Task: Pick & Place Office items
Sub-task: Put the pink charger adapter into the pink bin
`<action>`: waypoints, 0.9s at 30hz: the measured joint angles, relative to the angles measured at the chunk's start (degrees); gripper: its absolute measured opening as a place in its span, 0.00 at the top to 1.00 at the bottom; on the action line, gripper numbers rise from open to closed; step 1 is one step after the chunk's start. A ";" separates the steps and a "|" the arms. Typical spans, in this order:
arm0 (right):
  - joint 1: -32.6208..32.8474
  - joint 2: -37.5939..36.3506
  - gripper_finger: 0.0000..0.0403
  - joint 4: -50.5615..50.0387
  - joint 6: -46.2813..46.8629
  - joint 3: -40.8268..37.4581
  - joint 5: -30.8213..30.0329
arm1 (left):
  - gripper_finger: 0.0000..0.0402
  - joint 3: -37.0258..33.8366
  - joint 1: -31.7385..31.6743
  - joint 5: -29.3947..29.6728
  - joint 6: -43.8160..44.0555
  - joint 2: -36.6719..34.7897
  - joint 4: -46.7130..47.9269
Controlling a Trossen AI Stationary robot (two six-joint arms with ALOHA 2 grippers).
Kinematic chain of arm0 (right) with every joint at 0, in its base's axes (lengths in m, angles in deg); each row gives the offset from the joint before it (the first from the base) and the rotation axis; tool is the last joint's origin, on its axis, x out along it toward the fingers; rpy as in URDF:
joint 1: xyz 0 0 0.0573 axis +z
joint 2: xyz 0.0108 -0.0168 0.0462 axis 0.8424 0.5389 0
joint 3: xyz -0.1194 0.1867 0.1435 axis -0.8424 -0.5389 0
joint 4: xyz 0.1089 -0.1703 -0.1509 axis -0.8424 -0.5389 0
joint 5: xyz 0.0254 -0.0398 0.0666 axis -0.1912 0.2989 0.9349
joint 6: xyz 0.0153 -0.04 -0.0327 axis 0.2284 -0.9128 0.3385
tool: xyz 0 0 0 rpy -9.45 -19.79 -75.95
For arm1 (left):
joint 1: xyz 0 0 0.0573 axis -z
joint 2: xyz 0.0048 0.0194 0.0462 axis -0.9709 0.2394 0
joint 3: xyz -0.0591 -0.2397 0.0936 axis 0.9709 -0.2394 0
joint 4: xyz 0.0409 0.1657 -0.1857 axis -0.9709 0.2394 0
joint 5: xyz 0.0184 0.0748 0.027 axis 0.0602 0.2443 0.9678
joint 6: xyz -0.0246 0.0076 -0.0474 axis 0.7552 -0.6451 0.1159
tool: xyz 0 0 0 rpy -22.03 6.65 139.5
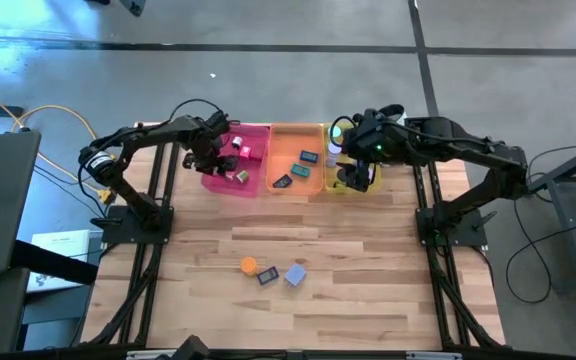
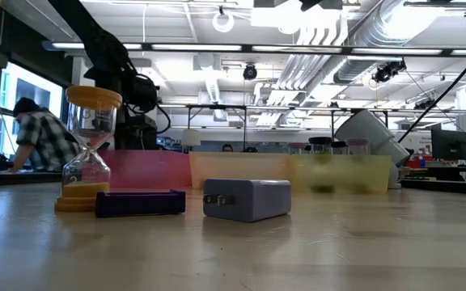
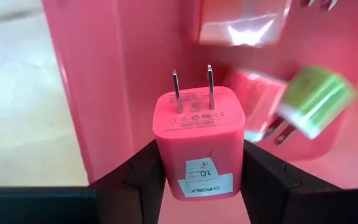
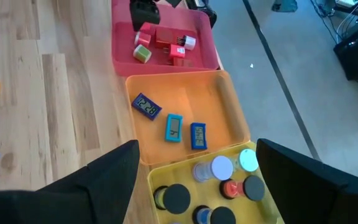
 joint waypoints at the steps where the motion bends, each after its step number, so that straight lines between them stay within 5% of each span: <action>1: 0.00 0.00 0.22 0.00 0.07 0.00 0.01 | 0.59 0.43 -0.18 -0.02 0.01 0.00 -0.05; 27: 0.02 0.00 0.22 -0.02 0.43 0.00 0.08 | 0.59 1.45 0.40 6.43 -6.09 0.00 -0.90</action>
